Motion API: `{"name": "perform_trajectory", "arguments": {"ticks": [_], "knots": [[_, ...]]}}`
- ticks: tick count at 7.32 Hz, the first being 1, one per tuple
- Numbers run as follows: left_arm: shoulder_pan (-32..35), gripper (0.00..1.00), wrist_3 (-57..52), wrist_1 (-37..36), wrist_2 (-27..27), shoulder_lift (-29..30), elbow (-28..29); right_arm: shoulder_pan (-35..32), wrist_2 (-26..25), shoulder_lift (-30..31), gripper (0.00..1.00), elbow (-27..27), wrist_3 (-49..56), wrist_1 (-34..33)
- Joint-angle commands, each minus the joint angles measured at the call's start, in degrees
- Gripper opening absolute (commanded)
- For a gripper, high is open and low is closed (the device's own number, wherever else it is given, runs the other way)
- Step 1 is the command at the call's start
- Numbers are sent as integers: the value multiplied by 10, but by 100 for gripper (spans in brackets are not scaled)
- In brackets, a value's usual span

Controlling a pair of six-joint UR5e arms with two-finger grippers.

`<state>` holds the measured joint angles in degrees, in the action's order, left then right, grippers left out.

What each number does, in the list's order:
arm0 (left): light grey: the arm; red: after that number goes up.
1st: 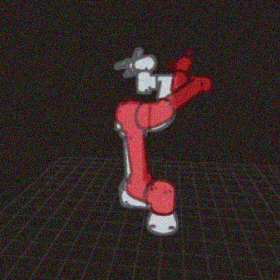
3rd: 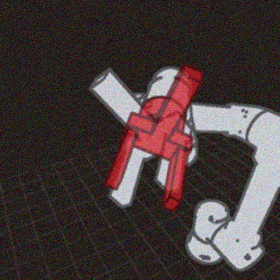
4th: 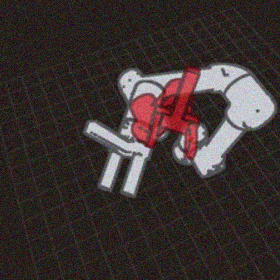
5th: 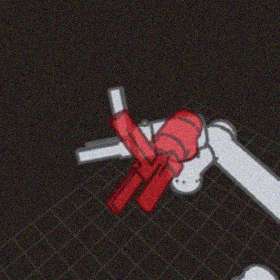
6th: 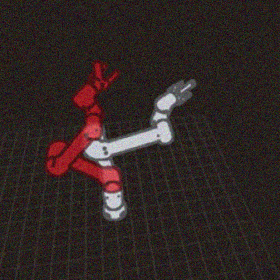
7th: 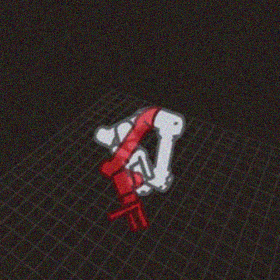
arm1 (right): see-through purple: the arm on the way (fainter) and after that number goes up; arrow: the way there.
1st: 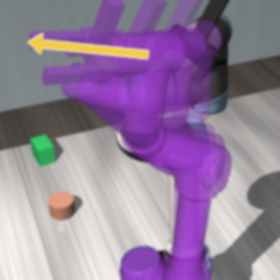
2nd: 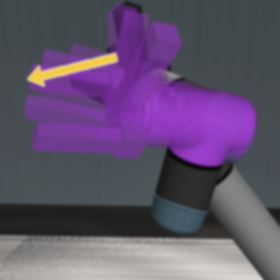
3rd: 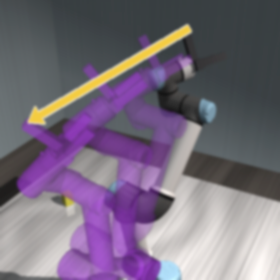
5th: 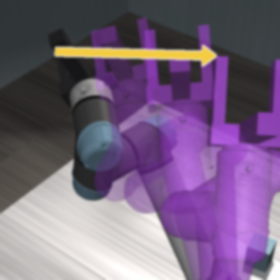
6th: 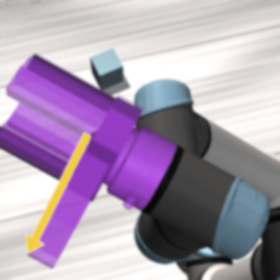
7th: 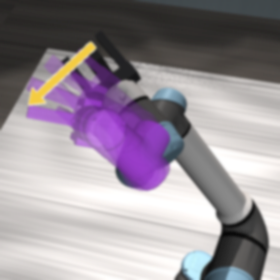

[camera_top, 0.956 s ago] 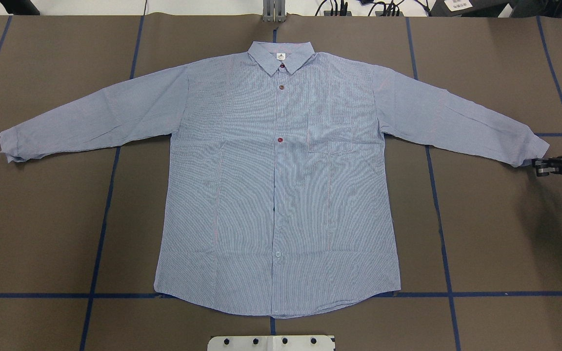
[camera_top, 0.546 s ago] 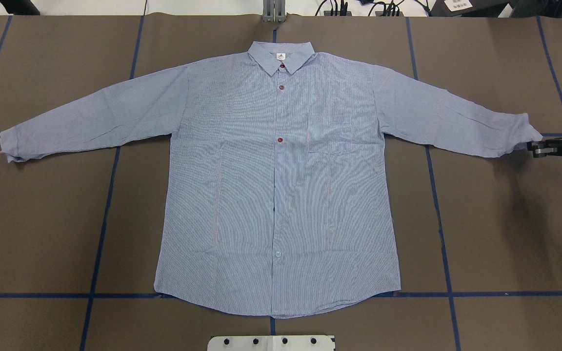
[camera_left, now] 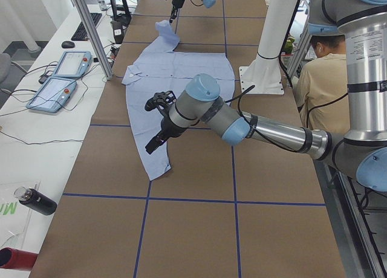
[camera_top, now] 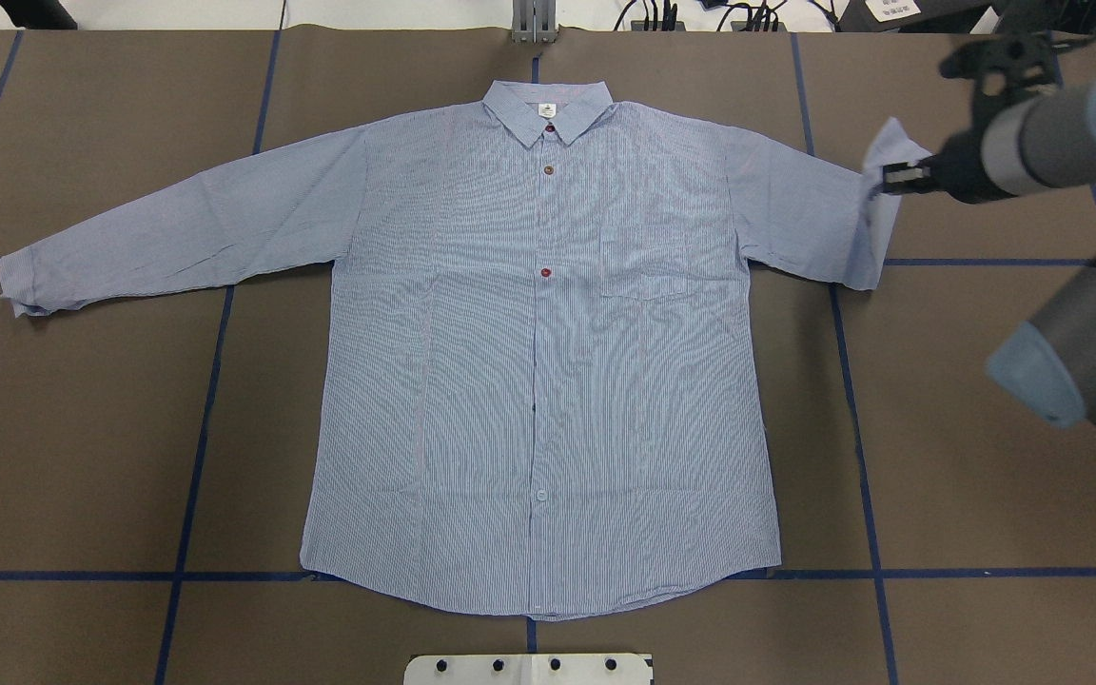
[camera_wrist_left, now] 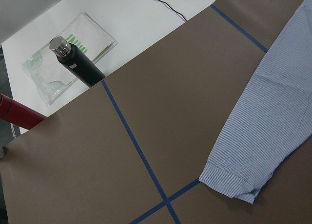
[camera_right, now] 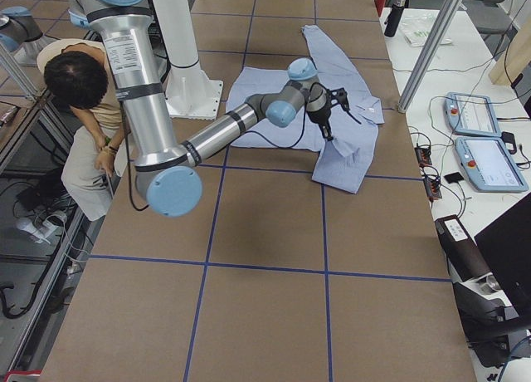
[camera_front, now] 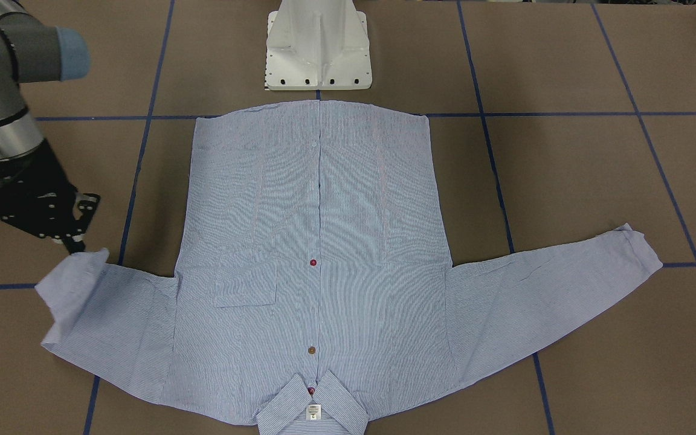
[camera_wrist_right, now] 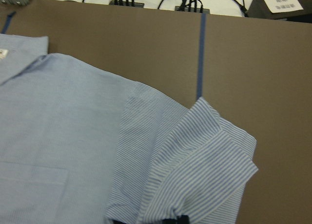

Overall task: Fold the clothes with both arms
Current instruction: 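Carry the grasped sleeve across the shirt front toward the collar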

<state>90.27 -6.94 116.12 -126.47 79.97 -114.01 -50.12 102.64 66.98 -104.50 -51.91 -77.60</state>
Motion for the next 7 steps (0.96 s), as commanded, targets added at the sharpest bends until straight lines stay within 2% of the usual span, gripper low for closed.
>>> {"name": "perform_trajectory", "arguments": {"ticks": [1, 4, 5, 6, 7], "knots": [[0, 100, 0, 1, 0, -3, 0, 85, -99, -198, 0, 115, -119, -66], [0, 100, 0, 1, 0, -3, 1, 144, -208, -345, 0, 269, -193, -60], [-1, 100, -1, 1, 0, -3, 2, 165, -251, -393, 0, 340, -198, -49], [0, 100, -1, 1, 0, -3, 2, 179, -269, -409, 0, 373, -210, -32], [0, 100, 0, 1, 0, -3, 2, 193, -284, -409, 0, 378, -210, -27]]}}
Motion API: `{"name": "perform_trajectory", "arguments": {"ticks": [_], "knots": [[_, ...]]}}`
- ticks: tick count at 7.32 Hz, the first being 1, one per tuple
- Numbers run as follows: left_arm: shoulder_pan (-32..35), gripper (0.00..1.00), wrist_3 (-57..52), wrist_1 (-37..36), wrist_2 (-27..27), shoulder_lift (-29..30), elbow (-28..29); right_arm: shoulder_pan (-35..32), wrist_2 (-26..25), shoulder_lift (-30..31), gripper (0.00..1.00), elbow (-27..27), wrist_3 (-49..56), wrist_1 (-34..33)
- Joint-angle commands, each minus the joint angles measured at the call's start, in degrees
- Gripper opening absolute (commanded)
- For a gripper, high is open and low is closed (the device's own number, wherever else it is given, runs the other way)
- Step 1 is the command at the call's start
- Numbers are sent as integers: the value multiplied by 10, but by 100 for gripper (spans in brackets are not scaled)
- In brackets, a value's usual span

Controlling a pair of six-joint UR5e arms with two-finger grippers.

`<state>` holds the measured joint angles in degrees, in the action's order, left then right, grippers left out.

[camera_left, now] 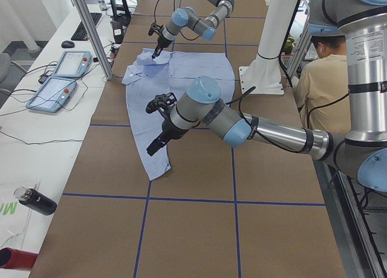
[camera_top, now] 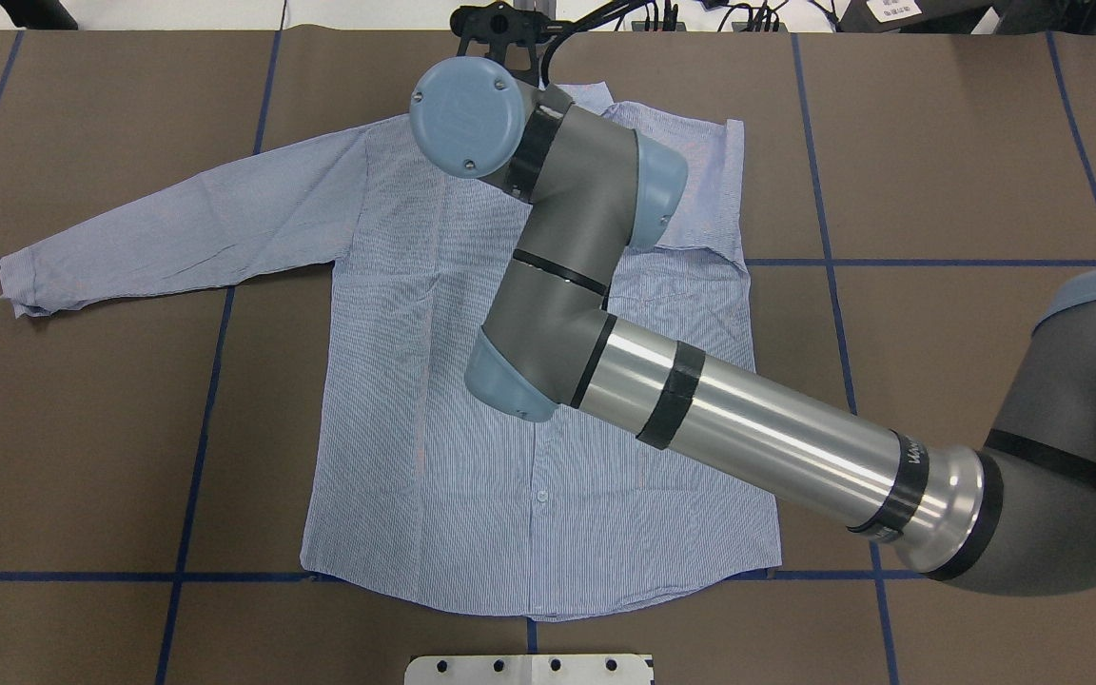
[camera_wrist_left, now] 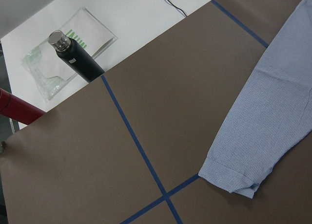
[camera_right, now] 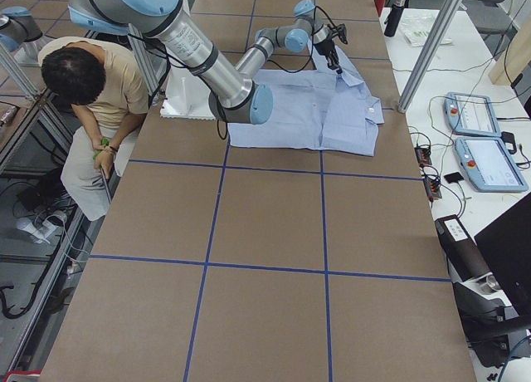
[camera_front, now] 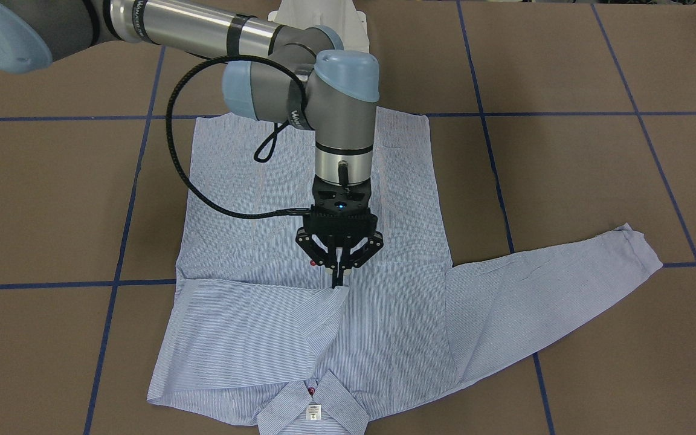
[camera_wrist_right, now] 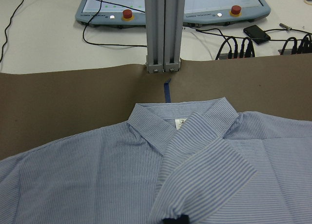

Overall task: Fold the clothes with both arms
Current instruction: 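Carry the grasped sleeve across the shirt front toward the collar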

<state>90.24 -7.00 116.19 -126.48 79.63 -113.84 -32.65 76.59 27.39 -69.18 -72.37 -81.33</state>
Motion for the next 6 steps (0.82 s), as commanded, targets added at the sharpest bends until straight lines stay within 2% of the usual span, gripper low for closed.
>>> {"name": "perform_trajectory", "arguments": {"ticks": [1, 2, 3, 4, 5, 6], "knots": [[0, 100, 1, 0, 0, 0, 2, 29, -38, -22, 0, 34, -7, 11], [0, 100, 1, 0, 0, 0, 2, 36, -40, -34, 0, 53, -8, 11], [0, 100, 1, 0, 0, 0, 4, 44, -47, -54, 91, 83, -11, 10], [-1, 100, 1, 0, 0, 0, 4, 51, -64, -93, 100, 132, -15, 11], [-1, 100, 1, 0, 0, 0, 4, 51, -64, -116, 100, 156, -15, 11], [-1, 100, 1, 0, 0, 0, 4, 51, -61, -117, 100, 157, -15, 11]]}}
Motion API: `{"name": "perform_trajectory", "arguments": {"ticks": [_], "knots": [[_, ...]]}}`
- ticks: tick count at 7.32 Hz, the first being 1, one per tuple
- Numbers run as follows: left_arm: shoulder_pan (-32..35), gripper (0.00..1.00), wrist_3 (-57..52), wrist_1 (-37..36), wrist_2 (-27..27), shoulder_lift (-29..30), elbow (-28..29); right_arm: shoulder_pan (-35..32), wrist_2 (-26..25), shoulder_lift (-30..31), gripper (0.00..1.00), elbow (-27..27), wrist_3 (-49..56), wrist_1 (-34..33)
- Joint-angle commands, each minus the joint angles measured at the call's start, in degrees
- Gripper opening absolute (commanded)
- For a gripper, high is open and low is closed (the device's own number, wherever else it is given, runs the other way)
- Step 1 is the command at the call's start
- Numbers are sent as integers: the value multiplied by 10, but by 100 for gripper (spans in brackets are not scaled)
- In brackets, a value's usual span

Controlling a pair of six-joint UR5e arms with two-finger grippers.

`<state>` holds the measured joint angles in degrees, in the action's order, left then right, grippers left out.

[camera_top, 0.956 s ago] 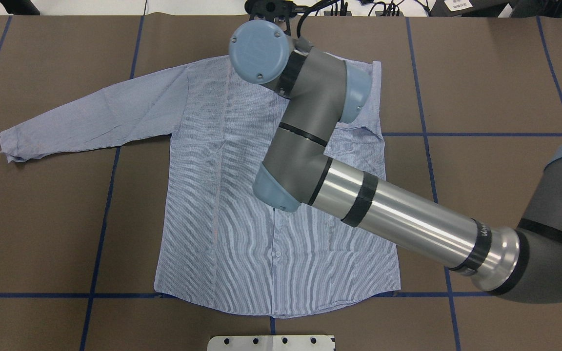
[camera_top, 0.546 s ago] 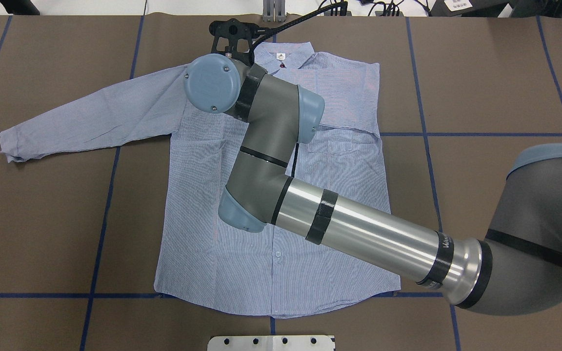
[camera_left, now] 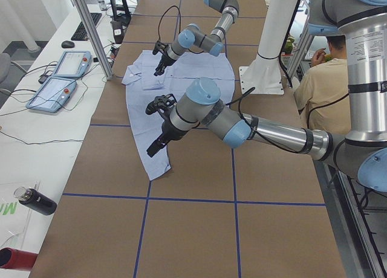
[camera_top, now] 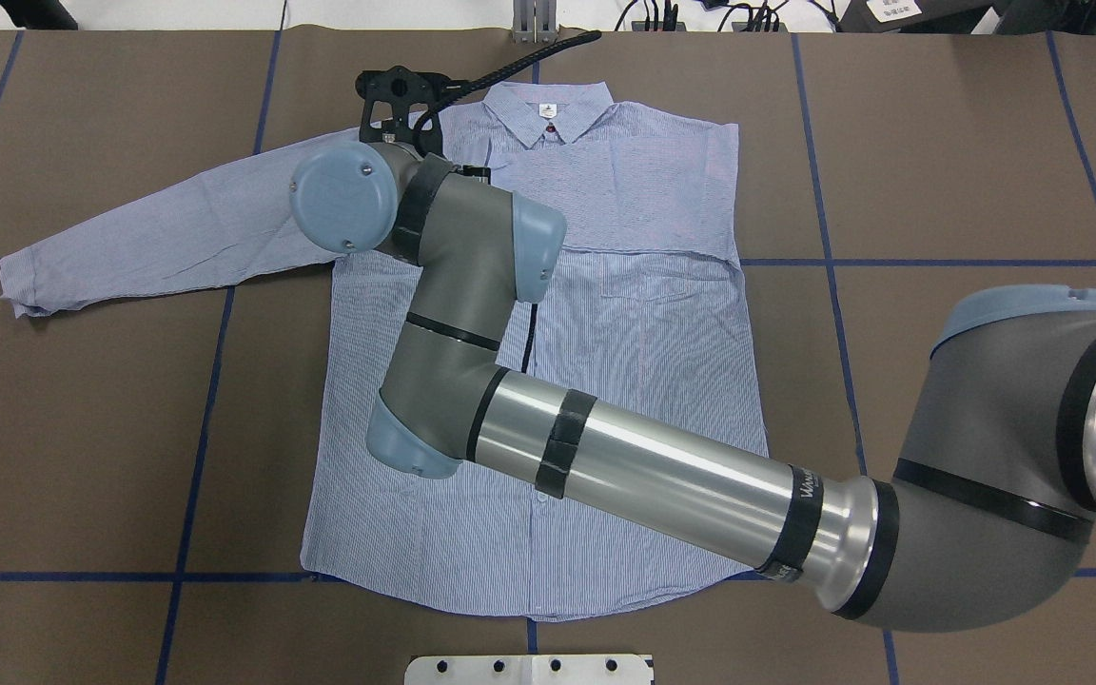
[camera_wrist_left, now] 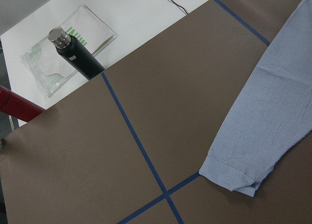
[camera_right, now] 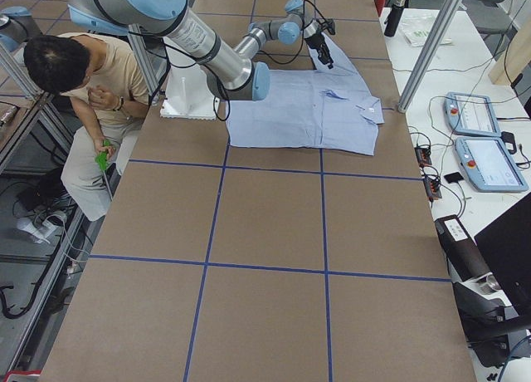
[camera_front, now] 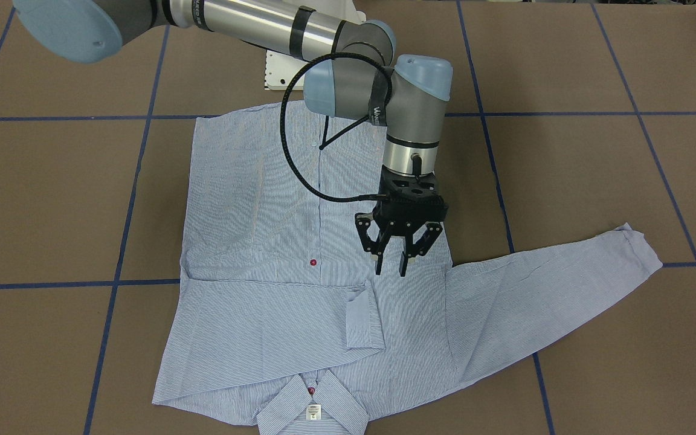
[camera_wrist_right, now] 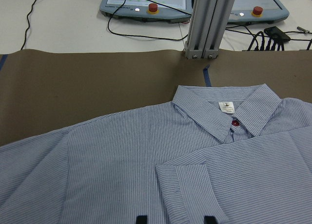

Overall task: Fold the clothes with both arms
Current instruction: 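Carry the grasped sleeve across the shirt front toward the collar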

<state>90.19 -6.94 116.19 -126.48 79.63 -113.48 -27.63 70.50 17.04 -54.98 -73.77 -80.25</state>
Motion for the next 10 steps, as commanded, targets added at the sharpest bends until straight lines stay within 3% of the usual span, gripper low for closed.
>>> {"name": "perform_trajectory", "arguments": {"ticks": [1, 3, 4, 7, 10], "knots": [[0, 100, 2, 0, 0, 1, 4, -1, 3, -14, 100, 14, 4, -1], [0, 100, 38, 47, -2, 4, 26, -40, 96, 13, 100, 0, 4, 9], [0, 100, 54, 87, -2, 2, 52, -57, 134, 52, 100, -9, -4, 97], [0, 100, 58, 120, -2, 1, 70, -50, 134, 124, 95, -4, -117, 213], [1, 100, 59, 120, -18, 1, 67, -17, 78, 122, 84, 31, -196, 215]]}}
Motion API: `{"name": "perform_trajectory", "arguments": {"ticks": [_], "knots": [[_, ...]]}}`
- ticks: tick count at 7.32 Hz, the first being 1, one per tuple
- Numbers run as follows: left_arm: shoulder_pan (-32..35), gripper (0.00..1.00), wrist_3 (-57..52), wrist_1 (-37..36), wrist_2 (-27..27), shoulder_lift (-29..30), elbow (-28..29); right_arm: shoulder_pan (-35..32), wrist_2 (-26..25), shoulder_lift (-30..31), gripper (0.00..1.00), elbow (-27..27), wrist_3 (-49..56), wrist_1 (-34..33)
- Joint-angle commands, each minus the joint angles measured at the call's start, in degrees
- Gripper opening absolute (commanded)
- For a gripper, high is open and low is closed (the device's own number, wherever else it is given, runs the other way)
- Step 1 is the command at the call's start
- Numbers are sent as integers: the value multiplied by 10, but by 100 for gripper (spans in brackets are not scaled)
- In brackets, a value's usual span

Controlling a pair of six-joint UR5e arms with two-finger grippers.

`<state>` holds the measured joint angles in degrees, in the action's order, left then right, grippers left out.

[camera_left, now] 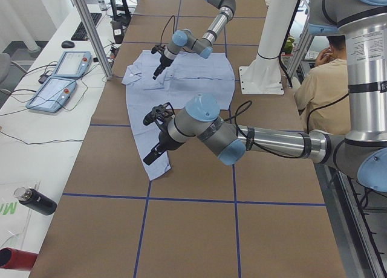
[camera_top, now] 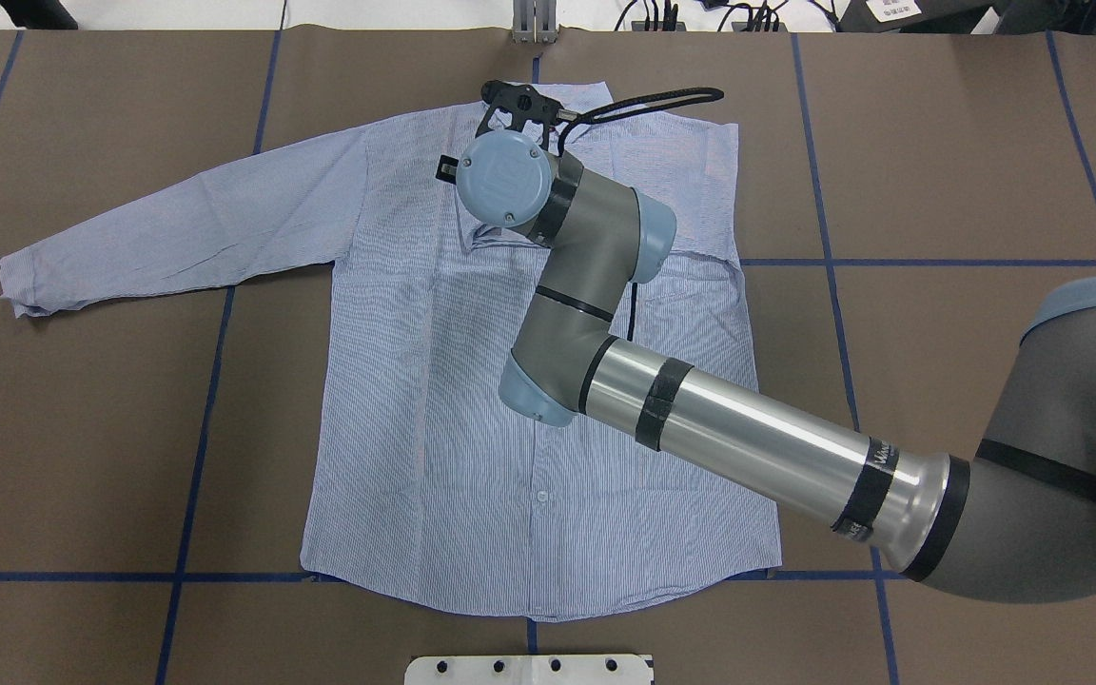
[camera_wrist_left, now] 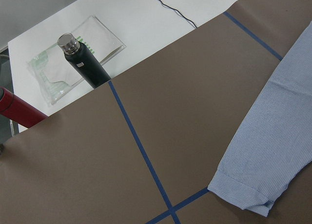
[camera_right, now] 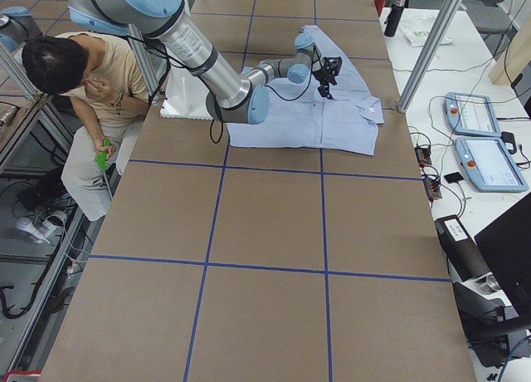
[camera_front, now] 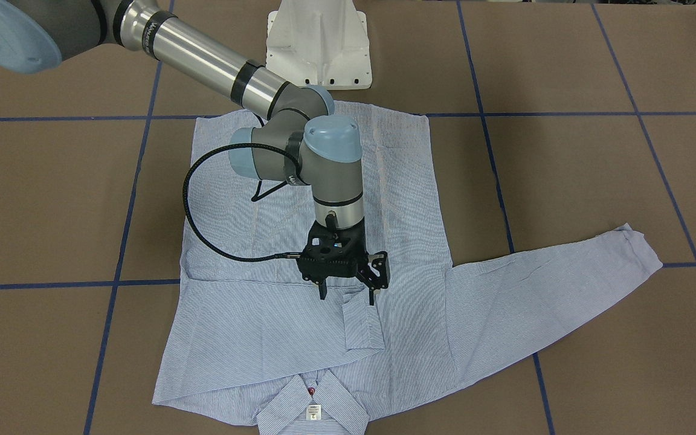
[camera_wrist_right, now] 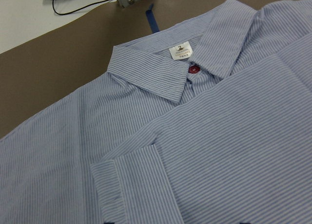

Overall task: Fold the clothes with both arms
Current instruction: 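Carry the grasped sleeve across the shirt front toward the collar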

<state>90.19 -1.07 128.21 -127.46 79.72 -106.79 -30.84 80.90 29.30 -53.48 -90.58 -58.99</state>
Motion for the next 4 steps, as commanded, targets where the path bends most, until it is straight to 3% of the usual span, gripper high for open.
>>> {"name": "perform_trajectory", "arguments": {"ticks": [1, 3, 4], "knots": [[1, 100, 0, 0, -9, -1, -1, 22, -48, -3, 77, 31, -28, 2], [0, 100, 0, 0, -12, 0, -1, 23, -54, -21, 57, 44, -27, 2], [0, 100, -1, 0, -12, 0, -1, 23, -58, -48, 55, 68, -27, 2]]}}
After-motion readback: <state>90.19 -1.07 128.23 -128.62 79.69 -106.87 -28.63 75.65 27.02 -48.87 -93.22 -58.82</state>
